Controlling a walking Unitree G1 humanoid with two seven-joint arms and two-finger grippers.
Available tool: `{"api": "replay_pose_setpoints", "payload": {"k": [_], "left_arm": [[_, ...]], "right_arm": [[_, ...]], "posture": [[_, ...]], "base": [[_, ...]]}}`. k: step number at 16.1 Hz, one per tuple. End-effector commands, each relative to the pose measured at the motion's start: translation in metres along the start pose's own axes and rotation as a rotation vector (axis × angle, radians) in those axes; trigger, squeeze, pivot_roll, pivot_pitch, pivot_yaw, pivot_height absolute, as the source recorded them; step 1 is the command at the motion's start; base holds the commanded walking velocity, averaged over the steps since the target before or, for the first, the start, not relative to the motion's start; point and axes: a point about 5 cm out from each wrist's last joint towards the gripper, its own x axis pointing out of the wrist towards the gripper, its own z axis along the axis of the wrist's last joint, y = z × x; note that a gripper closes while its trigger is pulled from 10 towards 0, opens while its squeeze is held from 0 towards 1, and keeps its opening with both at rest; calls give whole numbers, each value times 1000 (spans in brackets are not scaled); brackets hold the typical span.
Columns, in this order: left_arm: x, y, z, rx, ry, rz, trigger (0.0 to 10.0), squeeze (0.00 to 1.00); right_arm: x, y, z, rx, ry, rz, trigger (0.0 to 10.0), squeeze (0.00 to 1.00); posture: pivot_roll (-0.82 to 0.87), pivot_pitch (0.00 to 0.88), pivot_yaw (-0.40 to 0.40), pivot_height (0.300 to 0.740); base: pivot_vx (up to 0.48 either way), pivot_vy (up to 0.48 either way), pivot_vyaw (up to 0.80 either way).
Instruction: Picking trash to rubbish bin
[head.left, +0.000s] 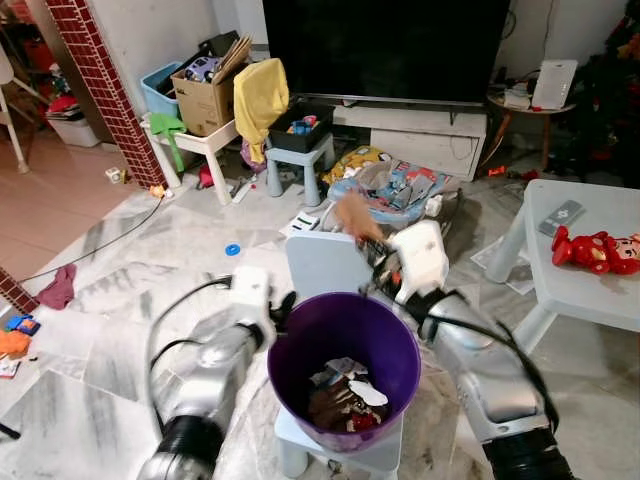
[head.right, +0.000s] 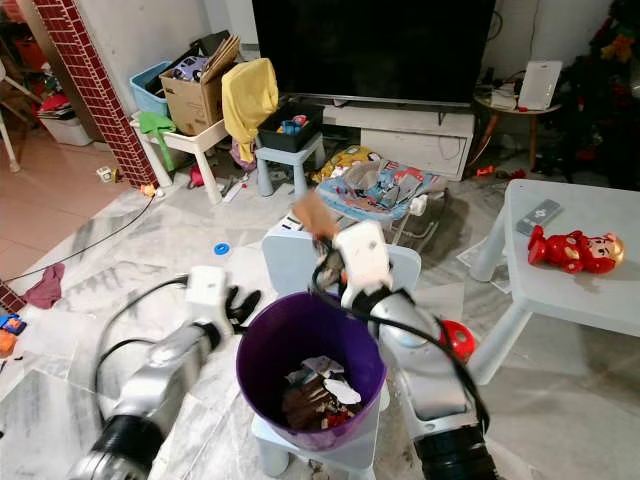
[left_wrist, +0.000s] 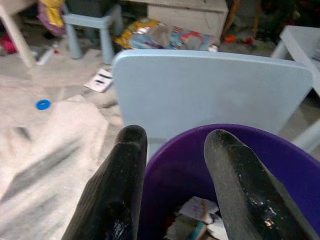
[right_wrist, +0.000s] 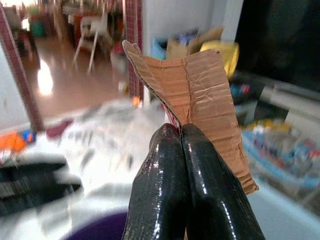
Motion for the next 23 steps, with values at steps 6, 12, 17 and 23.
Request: {"api": "replay_pose_setpoints", "payload": {"k": [6,12,17,23], "left_arm": [[-59,21,-8,141,-13,-80,10000,0],[-88,18,-26,74,103,-125,10000,0],[-82,18,-23,81,115,-135,10000,0],[-65,12,-7,101,61,-143,10000,0]], "right_arm": [[24,20,-57,-72,296,131,10000,0],[21,33,-91,-57,465,249,10000,1000],[20,32,-94,-54,456,244,10000,1000],[22,21,-83,-45,363,143,10000,1000]], "posture": [[-41,0,55,740],[-11,0,55,740],[-27,0,64,740],[-44,0,62,740]], "base": [[0,0,0],[0,0,0],[0,0,0],[0,0,0]]}}
